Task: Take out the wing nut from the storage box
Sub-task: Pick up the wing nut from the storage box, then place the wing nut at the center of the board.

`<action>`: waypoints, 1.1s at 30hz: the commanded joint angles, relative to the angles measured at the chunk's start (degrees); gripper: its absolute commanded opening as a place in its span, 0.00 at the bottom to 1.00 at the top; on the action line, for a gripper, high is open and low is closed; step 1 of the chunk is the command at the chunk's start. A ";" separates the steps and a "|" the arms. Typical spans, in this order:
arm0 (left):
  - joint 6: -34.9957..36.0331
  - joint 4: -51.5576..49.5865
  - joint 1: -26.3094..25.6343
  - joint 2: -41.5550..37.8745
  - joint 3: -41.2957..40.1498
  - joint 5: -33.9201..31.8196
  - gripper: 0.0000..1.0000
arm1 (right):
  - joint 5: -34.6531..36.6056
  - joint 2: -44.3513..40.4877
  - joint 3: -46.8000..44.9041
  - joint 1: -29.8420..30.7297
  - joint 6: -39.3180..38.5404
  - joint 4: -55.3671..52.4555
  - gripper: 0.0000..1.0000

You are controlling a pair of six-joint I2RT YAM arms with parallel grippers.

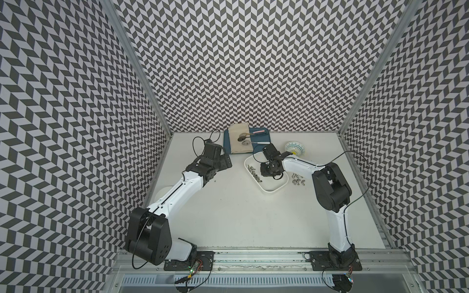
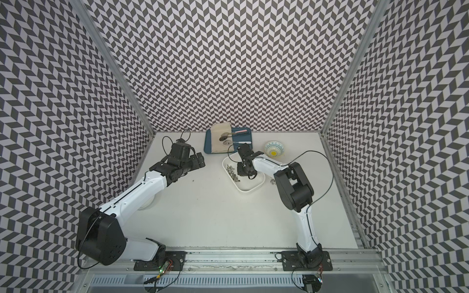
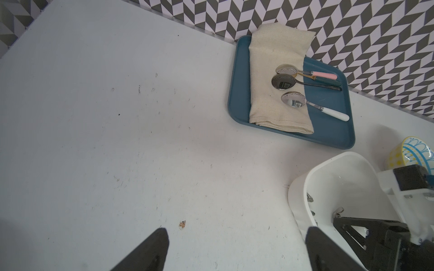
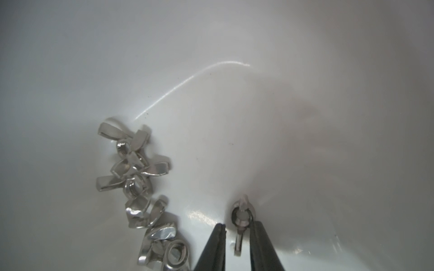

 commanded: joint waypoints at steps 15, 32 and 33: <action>0.37 0.44 -0.04 -0.90 -0.11 -0.29 0.95 | -0.47 -4.69 3.18 -0.45 -0.32 -1.91 0.09; 0.72 1.59 -0.21 2.40 2.22 1.90 0.95 | -4.49 -29.61 -20.58 -15.83 -1.91 -3.42 0.08; 0.86 1.59 -0.21 2.63 2.46 1.93 0.95 | -4.26 -30.15 -22.22 -16.19 -2.26 -3.42 0.08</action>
